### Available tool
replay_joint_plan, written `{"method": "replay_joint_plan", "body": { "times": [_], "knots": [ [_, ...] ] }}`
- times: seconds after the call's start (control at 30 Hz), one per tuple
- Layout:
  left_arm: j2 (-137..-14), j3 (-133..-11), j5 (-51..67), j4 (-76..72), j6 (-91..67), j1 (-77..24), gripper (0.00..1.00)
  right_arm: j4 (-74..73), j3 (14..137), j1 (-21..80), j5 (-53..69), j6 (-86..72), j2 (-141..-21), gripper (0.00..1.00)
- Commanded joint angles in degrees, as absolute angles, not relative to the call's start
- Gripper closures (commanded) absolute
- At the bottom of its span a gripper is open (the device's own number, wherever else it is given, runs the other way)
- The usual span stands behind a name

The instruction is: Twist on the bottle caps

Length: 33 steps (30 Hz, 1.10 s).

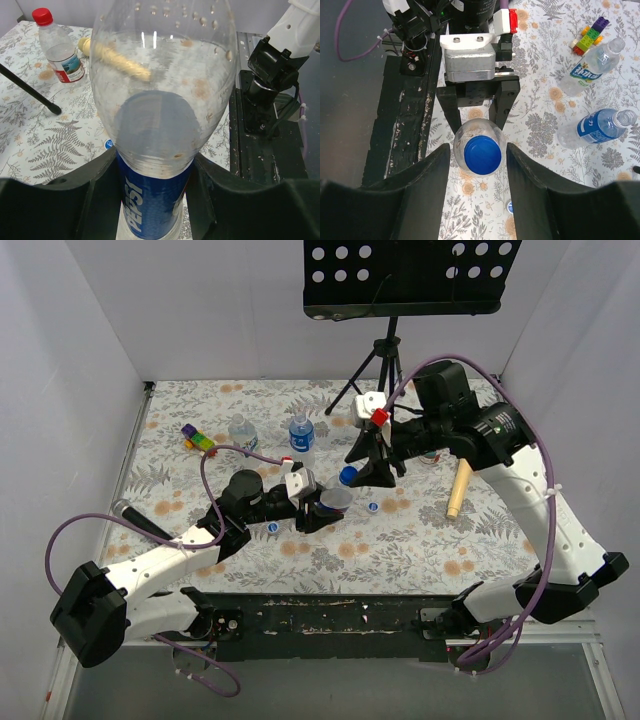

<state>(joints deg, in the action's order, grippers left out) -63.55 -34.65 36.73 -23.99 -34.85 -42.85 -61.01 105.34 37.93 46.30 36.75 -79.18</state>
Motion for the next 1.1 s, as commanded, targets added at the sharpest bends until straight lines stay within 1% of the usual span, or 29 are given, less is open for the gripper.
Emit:
{"method": "replay_joint_plan", "body": {
  "times": [0.0, 0.1, 0.23, 0.3, 0.37, 0.43, 0.5, 0.63, 0.83, 1.07],
  "knots": [
    [-62.5, -36.7, 38.1, -24.6, -35.1, -42.5, 0.57, -62.0, 107.0, 37.7, 47.1, 37.9, -79.4, 0.45],
    [-62.4, -36.5, 38.1, -25.0, -35.2, -42.5, 0.57, -62.0, 106.5, 37.8, 46.8, 37.8, -79.6, 0.46],
    [-62.4, -36.4, 37.9, -25.3, -35.3, -42.5, 0.57, -62.1, 105.9, 37.8, 46.8, 37.4, -79.9, 0.51],
    [-62.4, -36.4, 37.8, -25.5, -35.4, -42.6, 0.57, -62.1, 105.7, 37.8, 46.8, 37.3, -80.0, 0.56],
    [-62.3, -36.3, 37.4, -25.8, -35.5, -42.5, 0.57, -62.2, 105.4, 37.8, 46.3, 37.0, -80.0, 0.65],
    [-62.2, -36.3, 36.7, -25.8, -35.6, -42.5, 0.57, -62.1, 105.0, 37.8, 46.0, 36.6, -80.1, 0.72],
    [-62.1, -36.1, 35.3, -26.0, -35.9, -42.6, 0.57, -62.1, 104.5, 37.8, 45.6, 35.7, -80.1, 0.74],
    [-61.3, -35.4, 29.1, -27.2, -36.0, -42.6, 0.57, -60.0, 102.6, 38.3, 42.2, 31.4, -80.0, 0.75],
    [-59.2, -33.8, 13.8, -28.9, -36.6, -42.6, 0.58, -50.8, 95.1, 43.5, 25.0, 17.0, -78.1, 0.80],
    [-55.8, -30.3, -2.8, -32.6, -34.9, -44.0, 0.57, -41.4, 85.2, 51.2, 5.2, -1.0, -76.3, 0.81]
  ]
}}
